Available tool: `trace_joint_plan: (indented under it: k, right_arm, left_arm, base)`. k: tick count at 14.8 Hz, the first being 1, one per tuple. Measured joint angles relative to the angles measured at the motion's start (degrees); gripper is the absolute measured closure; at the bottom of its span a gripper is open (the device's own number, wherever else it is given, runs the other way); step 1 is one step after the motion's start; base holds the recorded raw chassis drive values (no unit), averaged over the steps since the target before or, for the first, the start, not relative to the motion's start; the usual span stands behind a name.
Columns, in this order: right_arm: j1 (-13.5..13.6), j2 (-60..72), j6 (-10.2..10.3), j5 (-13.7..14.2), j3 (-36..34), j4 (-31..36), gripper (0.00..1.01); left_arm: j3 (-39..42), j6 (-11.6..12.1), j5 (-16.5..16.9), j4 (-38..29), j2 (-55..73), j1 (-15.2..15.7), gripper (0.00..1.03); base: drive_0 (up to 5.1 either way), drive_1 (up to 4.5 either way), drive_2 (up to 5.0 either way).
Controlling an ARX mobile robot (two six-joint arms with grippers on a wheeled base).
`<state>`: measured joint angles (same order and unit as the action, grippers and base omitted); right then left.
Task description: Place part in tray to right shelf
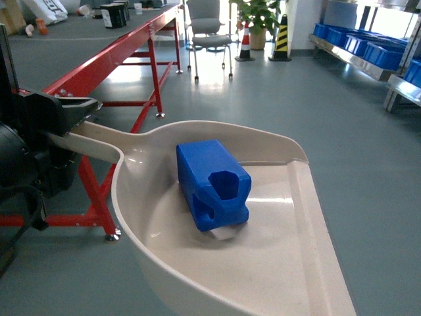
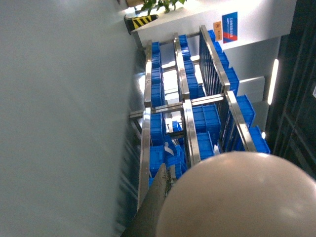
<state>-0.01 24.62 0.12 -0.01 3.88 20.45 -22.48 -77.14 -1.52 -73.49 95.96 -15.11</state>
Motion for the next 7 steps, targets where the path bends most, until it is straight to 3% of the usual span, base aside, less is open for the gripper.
trace_joint_plan:
  k: [5,7]
  right_arm:
    - [0.0,-0.04,0.0,0.13,-0.02,0.09,0.03]
    - [0.0,-0.35,0.0,0.13,-0.02,0.15,0.03]
  left_arm:
    - [0.0,0.0,0.57,0.26,0.0,-0.28,0.91]
    - [0.0,-0.02,0.22,-0.02,-0.04,-0.07,0.91]
  base:
    - [5.1,-2.33,-2.3]
    - [0.1,4.35,-4.3]
